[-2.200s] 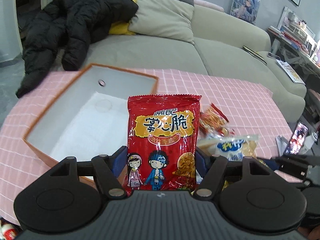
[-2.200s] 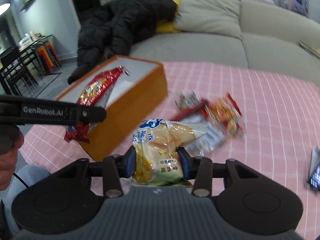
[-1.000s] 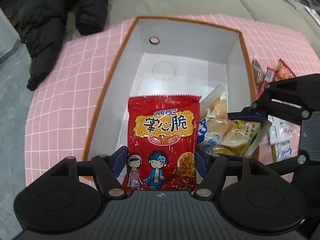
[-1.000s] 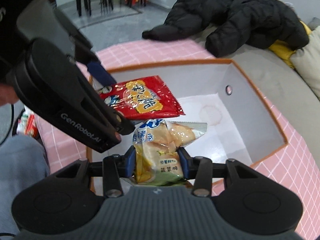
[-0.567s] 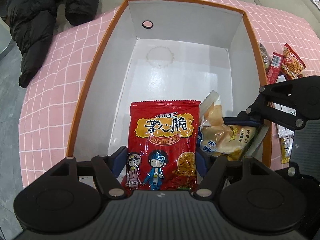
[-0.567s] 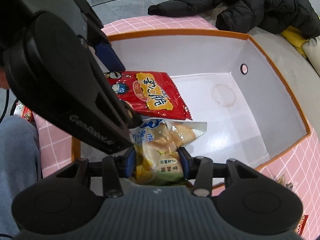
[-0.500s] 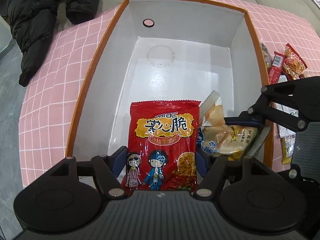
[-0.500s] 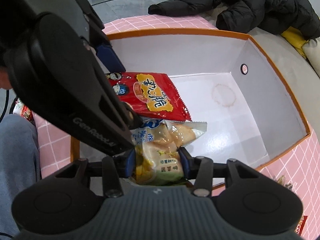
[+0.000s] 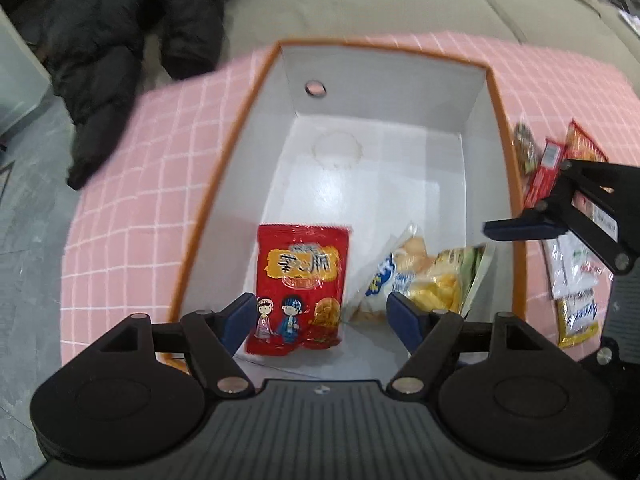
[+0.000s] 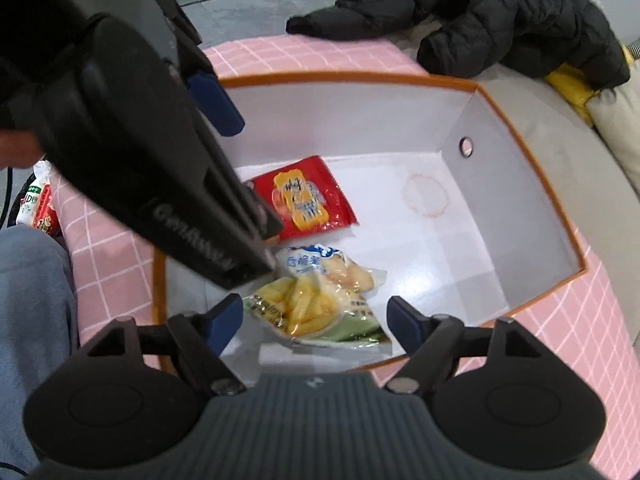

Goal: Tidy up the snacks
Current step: 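Withdraw both tools from the box back toward the snack pile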

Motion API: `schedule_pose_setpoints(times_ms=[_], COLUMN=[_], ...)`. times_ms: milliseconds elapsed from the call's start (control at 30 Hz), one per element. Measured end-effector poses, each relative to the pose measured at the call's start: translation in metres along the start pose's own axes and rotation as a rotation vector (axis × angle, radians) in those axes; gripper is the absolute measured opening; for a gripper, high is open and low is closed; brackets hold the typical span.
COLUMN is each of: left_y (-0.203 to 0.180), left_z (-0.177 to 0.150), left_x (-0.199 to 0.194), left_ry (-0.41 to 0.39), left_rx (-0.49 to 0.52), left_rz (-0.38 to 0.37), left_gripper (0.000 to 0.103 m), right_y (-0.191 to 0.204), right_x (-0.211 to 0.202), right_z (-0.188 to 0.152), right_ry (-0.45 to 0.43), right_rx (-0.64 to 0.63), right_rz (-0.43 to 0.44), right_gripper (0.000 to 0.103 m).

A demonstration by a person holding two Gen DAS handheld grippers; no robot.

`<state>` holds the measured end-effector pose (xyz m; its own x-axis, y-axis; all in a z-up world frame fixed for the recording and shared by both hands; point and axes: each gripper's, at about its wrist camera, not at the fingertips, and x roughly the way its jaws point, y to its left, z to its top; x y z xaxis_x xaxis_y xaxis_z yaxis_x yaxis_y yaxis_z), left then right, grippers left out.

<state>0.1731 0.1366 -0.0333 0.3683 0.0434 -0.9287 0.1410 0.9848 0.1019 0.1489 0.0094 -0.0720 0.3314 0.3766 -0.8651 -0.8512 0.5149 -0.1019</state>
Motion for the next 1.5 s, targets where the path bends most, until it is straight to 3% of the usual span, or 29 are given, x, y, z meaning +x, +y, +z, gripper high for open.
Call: schedule_pose_setpoints(times_ms=[133,300,633,867,1033,1233,1500], left_y=[-0.005,-0.020,-0.057,-0.094,-0.122,-0.149,-0.174], left_z=[-0.004,-0.010,-0.024,-0.043,-0.056,-0.067,-0.076], left_x=[-0.030,-0.069,-0.123,-0.134,-0.126,-0.098,-0.063], left_ry=[-0.094,-0.233,-0.432,-0.517,-0.497,-0.437,-0.383], left_rx=[-0.023,-0.053,-0.176,-0.198,-0.187,-0.156,-0.127], left_rz=[0.031,0.061,-0.050,-0.109,-0.170,-0.175,-0.195], left_gripper=[0.087,0.087,0.087,0.087,0.087,0.087,0.086], right_y=[0.002,-0.003,-0.017,-0.015,-0.013,-0.013,-0.020], right_x=[-0.024,-0.062,-0.138,-0.175,-0.188,-0.185,-0.159], right_z=[-0.006,-0.021,-0.072,-0.127,-0.172,-0.223,-0.261], right_ry=[-0.055,-0.144,-0.338,-0.402,-0.416,-0.393,-0.283], right_rx=[0.024,0.143,0.411,0.565,0.639,0.722,0.807], right_rz=[-0.067,-0.119,-0.253,-0.328,-0.376,-0.433,-0.464], right_gripper=[0.084,0.084,0.084,0.084,0.084,0.084,0.084])
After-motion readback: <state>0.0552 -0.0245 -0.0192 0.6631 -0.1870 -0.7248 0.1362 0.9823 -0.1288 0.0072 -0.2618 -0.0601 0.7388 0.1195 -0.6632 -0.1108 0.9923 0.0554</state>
